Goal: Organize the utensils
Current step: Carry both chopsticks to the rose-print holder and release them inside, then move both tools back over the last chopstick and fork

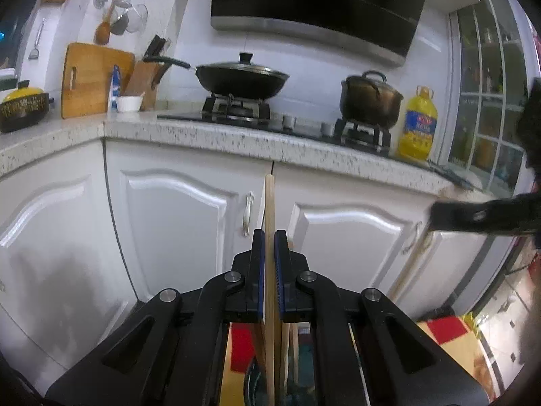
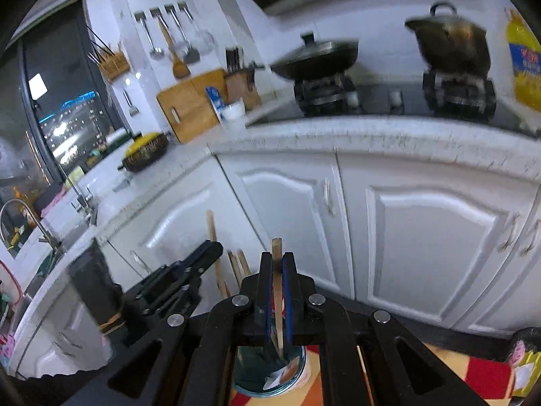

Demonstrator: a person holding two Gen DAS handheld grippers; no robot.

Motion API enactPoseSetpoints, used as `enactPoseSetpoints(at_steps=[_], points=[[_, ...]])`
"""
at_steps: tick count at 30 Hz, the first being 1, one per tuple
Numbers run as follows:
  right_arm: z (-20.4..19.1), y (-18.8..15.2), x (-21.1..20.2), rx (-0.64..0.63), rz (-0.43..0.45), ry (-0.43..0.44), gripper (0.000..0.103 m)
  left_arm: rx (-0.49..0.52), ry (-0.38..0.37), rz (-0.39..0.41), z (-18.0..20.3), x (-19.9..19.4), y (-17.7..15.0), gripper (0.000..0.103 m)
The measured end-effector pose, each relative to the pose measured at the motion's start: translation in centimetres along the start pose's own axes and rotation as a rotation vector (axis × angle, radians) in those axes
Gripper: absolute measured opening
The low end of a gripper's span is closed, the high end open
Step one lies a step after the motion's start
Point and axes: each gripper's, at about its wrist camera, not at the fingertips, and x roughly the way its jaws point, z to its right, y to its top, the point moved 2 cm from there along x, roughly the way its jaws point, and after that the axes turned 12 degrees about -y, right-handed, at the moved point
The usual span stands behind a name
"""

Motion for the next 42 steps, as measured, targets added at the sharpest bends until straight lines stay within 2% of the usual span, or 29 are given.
enactPoseSetpoints(at_steps=[4,9,12,13,14,16,21,30,35,42], points=[[0.3,-1.9,3.7,0.009,-0.082,-0.001,0.005,-0.009,-0.012,-0.052,0.1,-0.3,-1.6,0.004],[0.7,-4.0,6.2,0.021,-0.151,0.011,0.006,-0.007,-0.015,-0.107,0.5,-0.8,-2.7,0.004],[1.1,-4.9,5.9,0.039,-0.166,0.011,0.027,-0.013,-0.013,-0.118,0.6,-1.3,-3.0,0.006],[1.2,-5.1,5.5,0.044,-0.158,0.015,0.036,-0.017,-0.012,-0.120,0.7,-1.5,-3.0,0.013],[1.5,-5.4,5.0,0.049,-0.145,0.014,0.036,-0.021,-0.011,-0.122,0.6,-1.7,-3.0,0.023],[1.6,-5.7,4.3,0.050,-0.146,0.010,0.036,-0.036,-0.016,-0.130,0.7,-2.1,-2.9,0.034],[1.9,-7.4,2.4,0.045,-0.136,-0.019,0.036,-0.029,0.006,-0.153,1.4,-3.3,-3.2,0.035],[2.4,-11.4,0.1,0.046,-0.116,-0.126,0.036,-0.002,0.061,-0.261,3.8,-4.6,-4.9,0.046],[3.2,-13.5,-1.6,0.066,-0.111,-0.177,0.038,0.027,0.058,-0.296,5.5,-5.4,-5.9,0.047],[5.5,-16.6,-3.7,0.082,-0.132,-0.241,0.045,0.046,0.003,-0.324,8.1,-6.7,-7.3,0.048]])
